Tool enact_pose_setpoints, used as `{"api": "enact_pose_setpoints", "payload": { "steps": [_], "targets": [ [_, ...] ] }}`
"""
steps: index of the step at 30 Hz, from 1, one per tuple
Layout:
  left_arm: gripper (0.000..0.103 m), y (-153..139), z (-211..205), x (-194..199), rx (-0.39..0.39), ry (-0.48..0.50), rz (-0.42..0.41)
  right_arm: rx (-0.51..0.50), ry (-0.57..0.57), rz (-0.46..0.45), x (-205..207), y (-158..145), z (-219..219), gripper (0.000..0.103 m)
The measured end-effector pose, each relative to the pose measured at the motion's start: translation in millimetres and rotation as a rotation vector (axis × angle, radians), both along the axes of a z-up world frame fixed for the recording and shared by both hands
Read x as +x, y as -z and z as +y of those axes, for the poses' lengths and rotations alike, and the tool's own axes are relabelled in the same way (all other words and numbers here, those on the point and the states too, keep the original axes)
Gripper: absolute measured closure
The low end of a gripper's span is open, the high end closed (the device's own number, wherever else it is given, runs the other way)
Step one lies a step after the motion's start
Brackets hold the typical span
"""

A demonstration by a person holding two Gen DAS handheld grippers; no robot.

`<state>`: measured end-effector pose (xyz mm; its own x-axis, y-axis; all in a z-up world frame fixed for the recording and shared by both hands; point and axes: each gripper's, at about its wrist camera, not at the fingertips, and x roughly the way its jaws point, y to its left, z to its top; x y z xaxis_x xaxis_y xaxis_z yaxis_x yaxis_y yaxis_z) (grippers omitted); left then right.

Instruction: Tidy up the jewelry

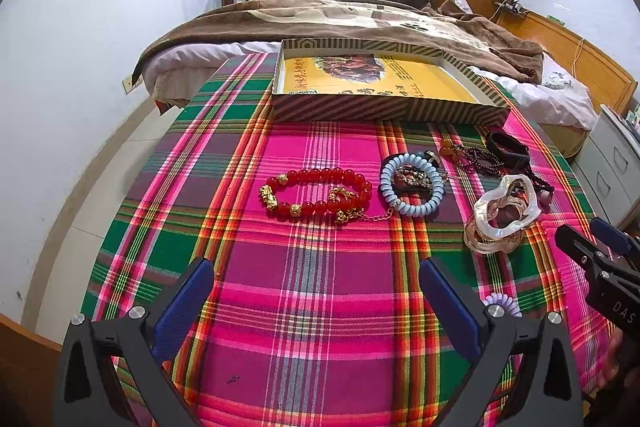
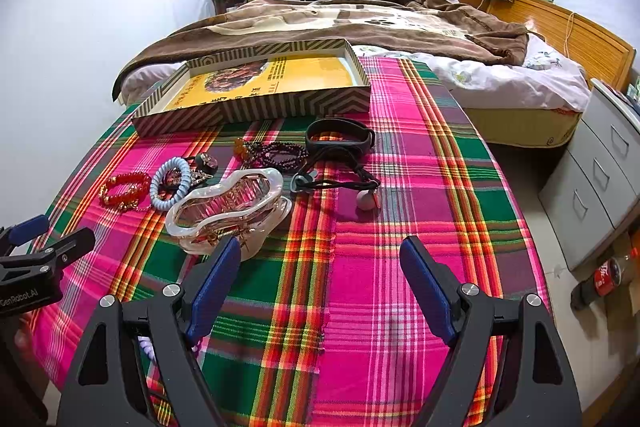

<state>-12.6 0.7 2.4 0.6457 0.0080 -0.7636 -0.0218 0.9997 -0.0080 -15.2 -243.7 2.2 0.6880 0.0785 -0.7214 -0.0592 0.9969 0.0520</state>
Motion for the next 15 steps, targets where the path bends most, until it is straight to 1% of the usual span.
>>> {"api": "enact_pose_setpoints", "payload": {
  "steps": [15],
  "targets": [
    [0.0,1.0,-0.1,-0.2,-0.001,0.005,0.008,0.0,0.003,0.003,-0.3,0.7,-0.1,0.021]
  ]
}}
